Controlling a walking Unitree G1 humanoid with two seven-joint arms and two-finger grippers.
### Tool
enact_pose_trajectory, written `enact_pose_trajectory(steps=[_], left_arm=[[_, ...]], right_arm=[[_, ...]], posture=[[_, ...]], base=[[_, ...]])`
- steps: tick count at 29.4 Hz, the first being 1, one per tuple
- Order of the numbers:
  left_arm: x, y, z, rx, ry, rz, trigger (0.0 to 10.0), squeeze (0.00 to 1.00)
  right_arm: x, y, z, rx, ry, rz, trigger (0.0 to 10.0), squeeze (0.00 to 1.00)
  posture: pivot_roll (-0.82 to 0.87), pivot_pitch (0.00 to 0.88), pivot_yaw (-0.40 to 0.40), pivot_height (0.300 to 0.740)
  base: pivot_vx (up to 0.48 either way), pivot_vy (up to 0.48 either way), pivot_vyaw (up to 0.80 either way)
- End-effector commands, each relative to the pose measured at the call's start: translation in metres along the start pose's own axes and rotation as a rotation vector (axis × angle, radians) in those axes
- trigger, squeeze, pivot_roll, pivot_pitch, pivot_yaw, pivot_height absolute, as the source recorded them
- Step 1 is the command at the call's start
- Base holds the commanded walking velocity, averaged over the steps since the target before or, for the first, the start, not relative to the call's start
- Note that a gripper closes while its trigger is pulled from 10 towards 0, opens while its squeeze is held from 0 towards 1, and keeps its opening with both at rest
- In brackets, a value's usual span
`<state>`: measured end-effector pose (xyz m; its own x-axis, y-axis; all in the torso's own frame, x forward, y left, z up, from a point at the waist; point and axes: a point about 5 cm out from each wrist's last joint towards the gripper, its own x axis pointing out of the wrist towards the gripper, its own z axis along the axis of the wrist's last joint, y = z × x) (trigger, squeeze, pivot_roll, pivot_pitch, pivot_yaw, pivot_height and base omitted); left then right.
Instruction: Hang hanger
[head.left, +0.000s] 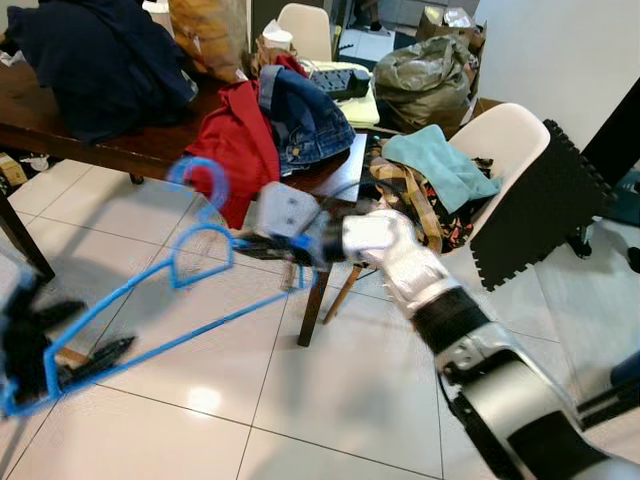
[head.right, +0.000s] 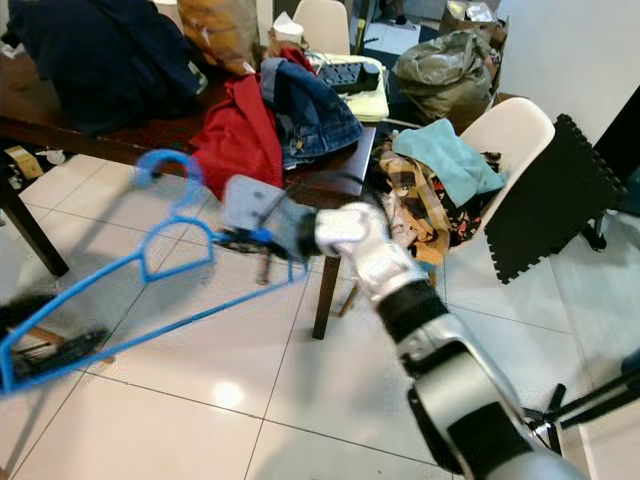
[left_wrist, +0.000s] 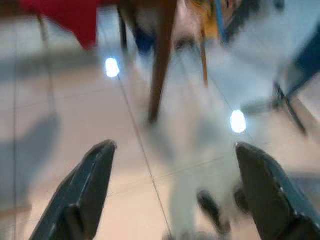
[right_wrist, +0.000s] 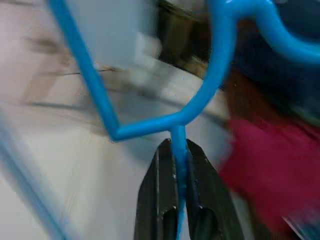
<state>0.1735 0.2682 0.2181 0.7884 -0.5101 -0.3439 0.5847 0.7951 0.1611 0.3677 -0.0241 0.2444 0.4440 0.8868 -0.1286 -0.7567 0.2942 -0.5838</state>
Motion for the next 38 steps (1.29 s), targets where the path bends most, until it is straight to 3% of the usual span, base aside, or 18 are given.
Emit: enact_pose_trajectory(steps=[1,3,5,9,10,11,12,15,16,17,19,21,24,25,28,30,34,38], left_arm=[[0.005,-0.008,-0.014,0.016,0.134,-0.058,10.0,1.0],[0.004,-0.004,-0.019,0.034,0.177,-0.022,10.0,1.0],[-0.001,0.013,-0.029,0.076,0.241,0.099,10.0,1.0],[-0.003,0.027,-0.032,0.112,0.264,0.199,10.0,1.0],[-0.002,0.037,-0.03,0.148,0.253,0.293,10.0,1.0],[-0.002,0.037,-0.03,0.148,0.253,0.293,10.0,1.0],[-0.002,0.051,-0.024,0.182,0.201,0.421,10.0,1.0],[-0.002,0.054,-0.02,0.184,0.17,0.458,10.0,1.0],[-0.001,0.059,-0.011,0.183,0.096,0.527,10.0,1.0],[0.001,0.066,-0.001,0.154,-0.004,0.619,10.0,0.0],[0.002,0.07,0.005,0.128,-0.076,0.684,10.0,0.0],[0.013,0.073,0.009,-0.022,-0.257,0.829,10.0,0.0],[0.019,0.073,0.008,-0.088,-0.313,0.871,10.0,0.0],[0.033,0.065,0.003,-0.187,-0.363,0.886,10.0,0.0],[0.073,0.035,-0.002,-0.324,-0.4,0.833,10.0,0.0],[0.073,0.035,-0.002,-0.324,-0.4,0.833,10.0,0.0],[0.108,0.001,0.014,-0.463,-0.479,0.709,10.0,0.0],[0.112,-0.001,0.024,-0.471,-0.507,0.697,10.0,0.0]], right_arm=[[-0.011,-0.018,-0.017,0.015,0.087,-0.203,10.0,0.0],[-0.012,-0.02,-0.02,0.026,0.107,-0.249,10.0,0.0],[-0.015,-0.025,-0.031,0.077,0.155,-0.355,10.0,0.0],[-0.017,-0.025,-0.039,0.093,0.184,-0.397,10.0,0.0],[-0.019,-0.025,-0.043,0.115,0.196,-0.424,10.0,0.0],[-0.019,-0.025,-0.043,0.115,0.196,-0.424,10.0,0.0],[-0.021,-0.026,-0.049,0.165,0.208,-0.476,10.0,0.0],[-0.021,-0.026,-0.051,0.187,0.21,-0.497,10.0,0.0],[-0.023,-0.028,-0.053,0.23,0.208,-0.533,10.0,0.0],[-0.026,-0.031,-0.057,0.288,0.21,-0.58,10.0,0.0],[-0.028,-0.032,-0.061,0.328,0.218,-0.614,10.0,0.0],[-0.035,-0.033,-0.07,0.42,0.23,-0.707,10.0,0.0],[-0.037,-0.033,-0.073,0.443,0.236,-0.736,10.0,0.0],[-0.04,-0.032,-0.078,0.481,0.244,-0.776,10.0,0.0],[-0.047,-0.027,-0.09,0.57,0.266,-0.851,10.0,0.0],[-0.047,-0.027,-0.09,0.57,0.266,-0.851,10.0,0.0],[-0.043,-0.011,-0.099,0.638,0.289,-0.844,10.0,0.0],[-0.038,-0.007,-0.098,0.651,0.286,-0.827,10.0,0.0]], posture=[[0.11,0.102,-0.129,0.74],[0.11,0.101,-0.131,0.74],[0.11,0.101,-0.128,0.74],[0.11,0.103,-0.127,0.74],[0.11,0.104,-0.127,0.74],[0.11,0.104,-0.127,0.74],[0.1,0.107,-0.126,0.74],[0.1,0.107,-0.126,0.74],[0.1,0.108,-0.127,0.74],[0.1,0.109,-0.127,0.74],[0.1,0.109,-0.127,0.74],[0.1,0.114,-0.124,0.74],[0.1,0.114,-0.124,0.74],[0.1,0.117,-0.121,0.74],[0.09,0.122,-0.127,0.74],[0.09,0.122,-0.127,0.74],[0.09,0.124,-0.132,0.74],[0.09,0.123,-0.133,0.74]], base=[[0.0,0.0,0.0],[0.0,0.0,0.0],[0.0,0.0,0.0],[0.0,0.0,0.0],[0.0,0.0,0.0],[0.0,0.0,0.0],[0.0,0.0,0.0],[0.0,0.0,0.0],[0.0,0.0,0.0],[0.0,0.0,0.0],[0.0,0.0,0.0],[0.0,0.0,-0.8],[0.0,0.0,-0.8],[0.0,0.0,-0.8],[0.0,0.0,-0.8],[0.0,0.0,-0.8],[0.0,0.0,-0.8],[0.0,0.0,-0.8]])
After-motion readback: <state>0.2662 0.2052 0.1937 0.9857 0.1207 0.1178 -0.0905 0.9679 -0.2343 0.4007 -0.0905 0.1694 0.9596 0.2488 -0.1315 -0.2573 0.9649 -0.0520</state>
